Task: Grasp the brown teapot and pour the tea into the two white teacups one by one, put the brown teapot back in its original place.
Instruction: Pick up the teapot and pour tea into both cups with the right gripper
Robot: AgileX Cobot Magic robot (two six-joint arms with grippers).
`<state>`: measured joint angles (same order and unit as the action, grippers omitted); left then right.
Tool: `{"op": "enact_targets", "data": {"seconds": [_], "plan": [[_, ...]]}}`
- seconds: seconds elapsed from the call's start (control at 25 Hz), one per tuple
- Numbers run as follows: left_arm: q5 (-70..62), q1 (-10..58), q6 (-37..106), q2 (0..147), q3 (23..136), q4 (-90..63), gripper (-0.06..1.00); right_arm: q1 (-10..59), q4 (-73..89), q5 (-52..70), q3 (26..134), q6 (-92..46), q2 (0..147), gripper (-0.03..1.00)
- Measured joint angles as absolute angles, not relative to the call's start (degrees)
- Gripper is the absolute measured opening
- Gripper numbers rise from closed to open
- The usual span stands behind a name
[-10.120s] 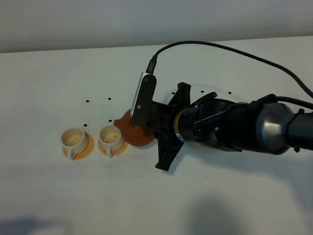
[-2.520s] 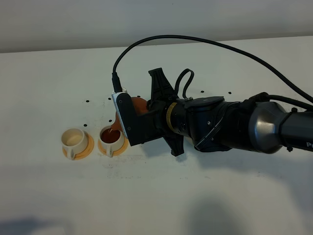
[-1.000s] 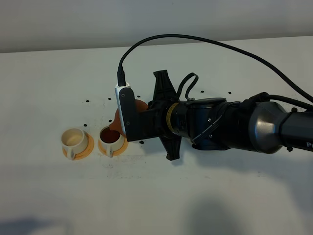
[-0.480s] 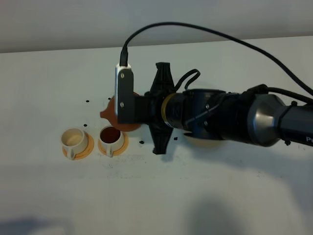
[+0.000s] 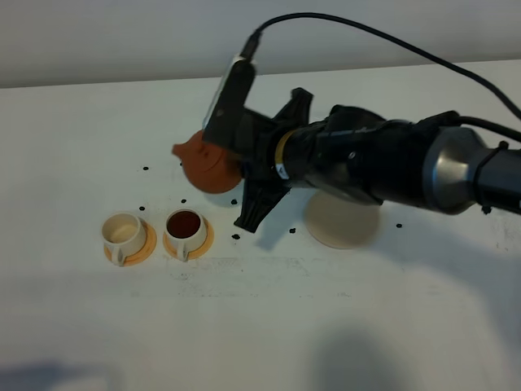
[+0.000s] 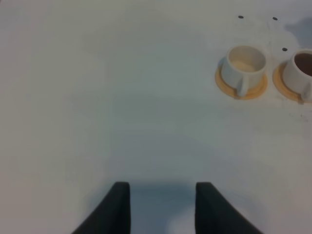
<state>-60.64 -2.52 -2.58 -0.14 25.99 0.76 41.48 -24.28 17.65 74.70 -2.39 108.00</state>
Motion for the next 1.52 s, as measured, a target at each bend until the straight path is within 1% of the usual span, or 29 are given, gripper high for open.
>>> {"op": "enact_targets", "data": {"seconds": [0.24, 0.64, 1.04, 1.52], "plan": [[-60.64, -2.52, -2.58, -0.14, 25.99, 0.76, 0.33, 39.0, -15.12, 18.1, 74.7, -2.39, 108.0, 0.11], [-60.64, -2.52, -2.58, -0.14, 25.99, 0.76, 0.33, 38.31, -5.39, 15.52, 74.7, -2.15, 109.43, 0.11], [-60.64, -2.52, -2.58, -0.14, 25.99, 0.76, 0.33, 38.31, -2.63, 8.44, 74.51, -2.19, 110.35, 0.11], [-60.64, -2.52, -2.63, -0.14, 25.99, 0.76, 0.33, 37.64, -0.47, -1.97, 66.59, -2.19, 110.35, 0.11]]}}
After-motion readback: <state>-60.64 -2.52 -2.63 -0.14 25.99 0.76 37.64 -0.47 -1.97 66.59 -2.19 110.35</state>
